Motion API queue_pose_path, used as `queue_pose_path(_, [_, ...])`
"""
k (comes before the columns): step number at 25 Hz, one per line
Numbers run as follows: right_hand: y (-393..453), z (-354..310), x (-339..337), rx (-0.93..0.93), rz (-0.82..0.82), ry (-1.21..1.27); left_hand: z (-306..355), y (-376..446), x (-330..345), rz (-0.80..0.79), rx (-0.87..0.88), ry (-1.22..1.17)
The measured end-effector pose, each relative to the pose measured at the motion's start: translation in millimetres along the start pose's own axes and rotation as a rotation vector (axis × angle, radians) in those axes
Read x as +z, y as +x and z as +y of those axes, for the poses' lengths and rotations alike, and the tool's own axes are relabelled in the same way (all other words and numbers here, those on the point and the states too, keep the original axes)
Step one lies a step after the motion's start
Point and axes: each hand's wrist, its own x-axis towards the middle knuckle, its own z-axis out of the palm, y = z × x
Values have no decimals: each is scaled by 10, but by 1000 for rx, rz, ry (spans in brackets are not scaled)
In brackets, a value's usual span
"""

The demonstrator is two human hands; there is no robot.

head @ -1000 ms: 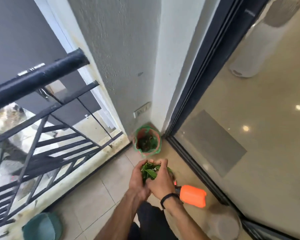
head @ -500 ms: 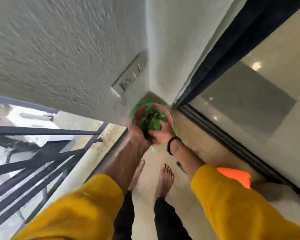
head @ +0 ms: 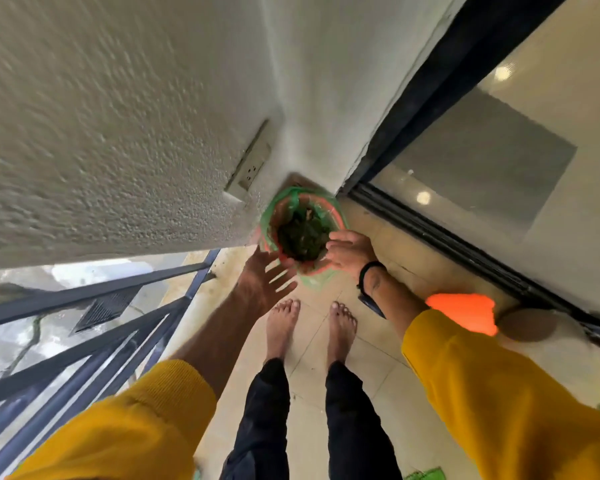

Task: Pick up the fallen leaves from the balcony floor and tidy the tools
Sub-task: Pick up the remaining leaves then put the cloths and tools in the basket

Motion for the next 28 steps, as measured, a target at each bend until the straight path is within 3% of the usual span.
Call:
queue_pose_path(5, [-1327, -51, -408, 90, 174, 142, -76, -1127, 5, -27, -4, 391])
queue_pose_path(10, [-2967, -32, -859, 63, 314, 402, -65, -2340, 295, -241, 46, 706])
queue_pose_path(14, [-3935, 448, -1184, -45, 363, 633, -444, -2998, 759, -362, 56, 997])
queue_pose_path(21, [-5248, 1831, -1836, -108, 682, 979, -2195, -3584, 1586, -569, 6, 1559])
queue_pose_path(28, [-6218, 3489, -2634, -79, 898, 1288, -4608, -4192, 1808, -640, -19, 1781])
